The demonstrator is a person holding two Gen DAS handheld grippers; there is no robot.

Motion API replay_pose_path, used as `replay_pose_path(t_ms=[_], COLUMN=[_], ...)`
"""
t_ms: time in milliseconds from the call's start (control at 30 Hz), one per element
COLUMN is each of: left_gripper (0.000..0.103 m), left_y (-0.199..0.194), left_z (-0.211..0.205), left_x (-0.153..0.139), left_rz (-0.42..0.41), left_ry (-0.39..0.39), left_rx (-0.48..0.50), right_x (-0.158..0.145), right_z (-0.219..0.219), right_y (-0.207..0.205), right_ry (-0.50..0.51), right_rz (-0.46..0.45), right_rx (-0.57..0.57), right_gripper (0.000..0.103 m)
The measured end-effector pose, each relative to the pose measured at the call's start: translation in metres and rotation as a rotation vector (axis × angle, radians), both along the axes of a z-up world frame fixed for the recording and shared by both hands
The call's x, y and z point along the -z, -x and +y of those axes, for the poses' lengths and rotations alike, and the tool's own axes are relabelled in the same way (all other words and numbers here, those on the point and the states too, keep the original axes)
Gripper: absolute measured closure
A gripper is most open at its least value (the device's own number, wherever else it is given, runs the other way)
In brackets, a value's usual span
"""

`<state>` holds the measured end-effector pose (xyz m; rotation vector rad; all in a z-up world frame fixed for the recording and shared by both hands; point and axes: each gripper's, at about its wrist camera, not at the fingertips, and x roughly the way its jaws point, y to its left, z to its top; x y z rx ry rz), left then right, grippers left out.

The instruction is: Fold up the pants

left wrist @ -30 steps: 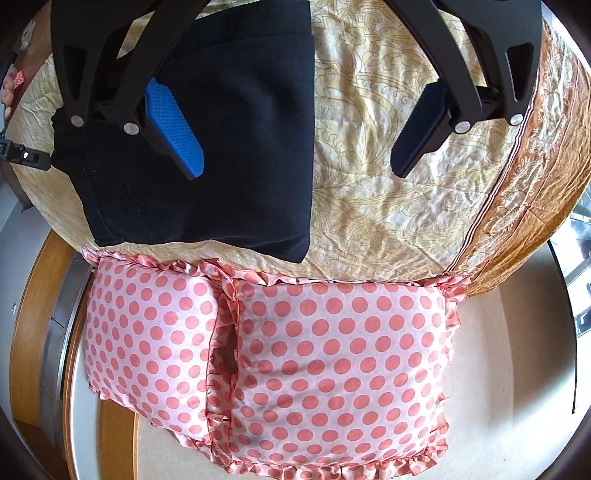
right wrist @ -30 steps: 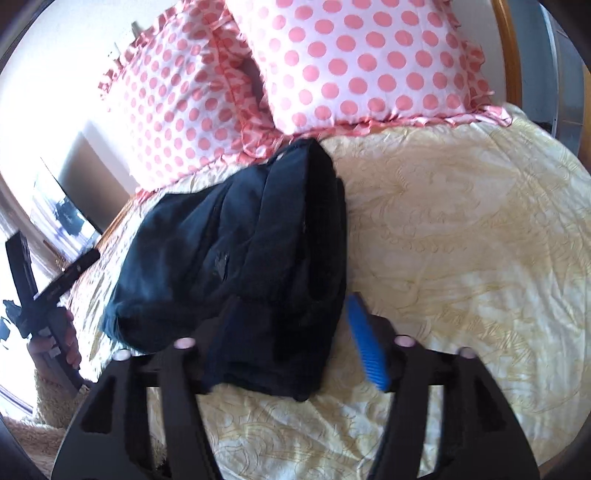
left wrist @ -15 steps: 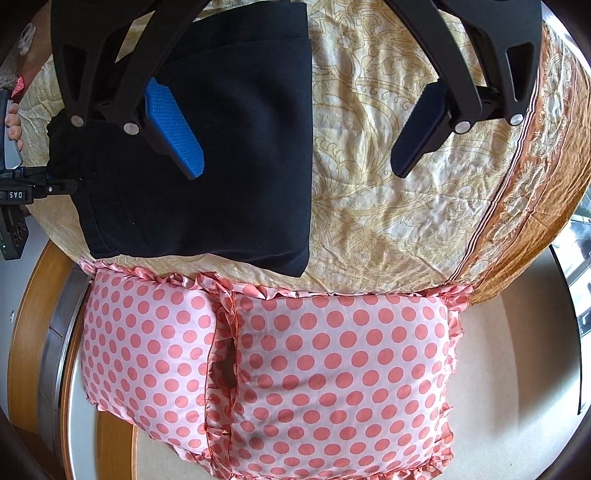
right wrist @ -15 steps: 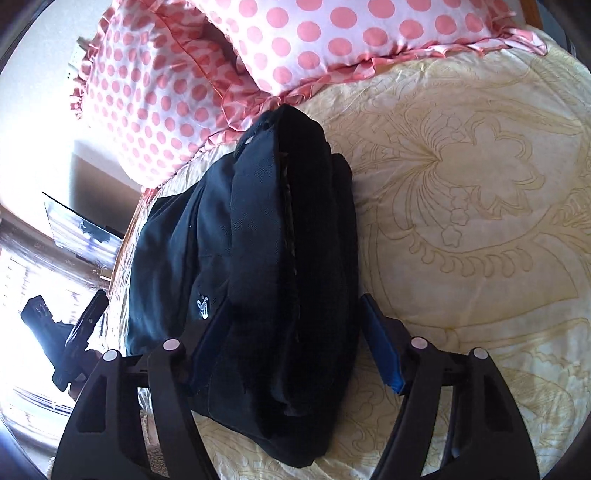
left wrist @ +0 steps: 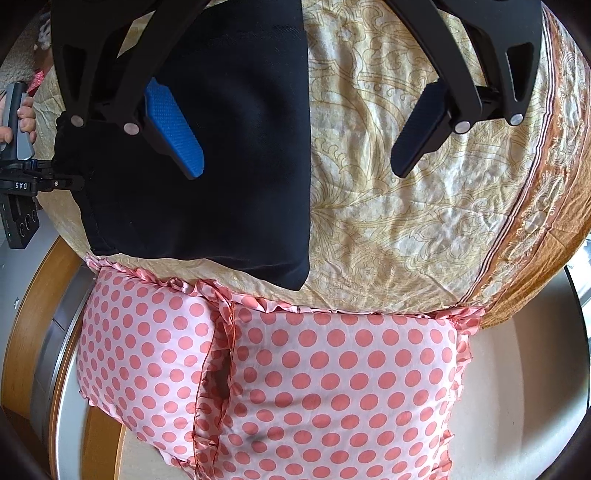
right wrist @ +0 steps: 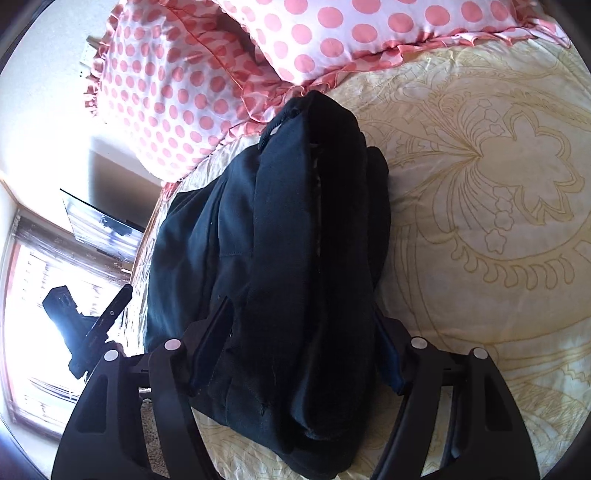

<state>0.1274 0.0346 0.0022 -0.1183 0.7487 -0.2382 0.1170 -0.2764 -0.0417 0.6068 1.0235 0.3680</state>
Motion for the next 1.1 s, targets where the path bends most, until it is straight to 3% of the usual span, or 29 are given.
replay_pose_path(t_ms=[67,300,467,633,833,967,1100], left_gripper=[0.002,0.004,0.023,0.031,0.043,0.065,0.081], left_y=[-0.006,-0.032,-0.054,-0.071,-0.074,-0.071,-0.063], left_z=[0.004,0.011,0.003,0.005,0.002,0.0,-0.01], left_x=[0.001,0.0,0.016,0.038,0.04,0.037,0.027], left_rz=[0.024,0.102,0.205,0.34,0.37,0.347,0.283], left_ry=[0.032,0.164,0.163,0.273,0.307,0.306,0.245], left_rx=[0.017,0.104,0.136,0.163,0.185,0.194,0.207], right_x=[-0.006,-0.031,-0.026,-0.022,-0.02,-0.016,-0.016], right_z=[0.003,0.016,0.015,0.013,0.012,0.01,0.011], right_y=[0.004,0.012,0.009,0.008,0.008,0.01,0.013], right_ry=[0.005,0.051,0.062,0.053,0.043,0.026,0.023], right_rz=[-0.041,-0.15,-0.134,-0.127,-0.126,-0.133,-0.151], right_rx=[-0.013,-0.046,-0.04,-0.037,-0.038,-0.03,-0.019], right_gripper=[0.059,0.063,0.063,0.063,0.063,0.063,0.063])
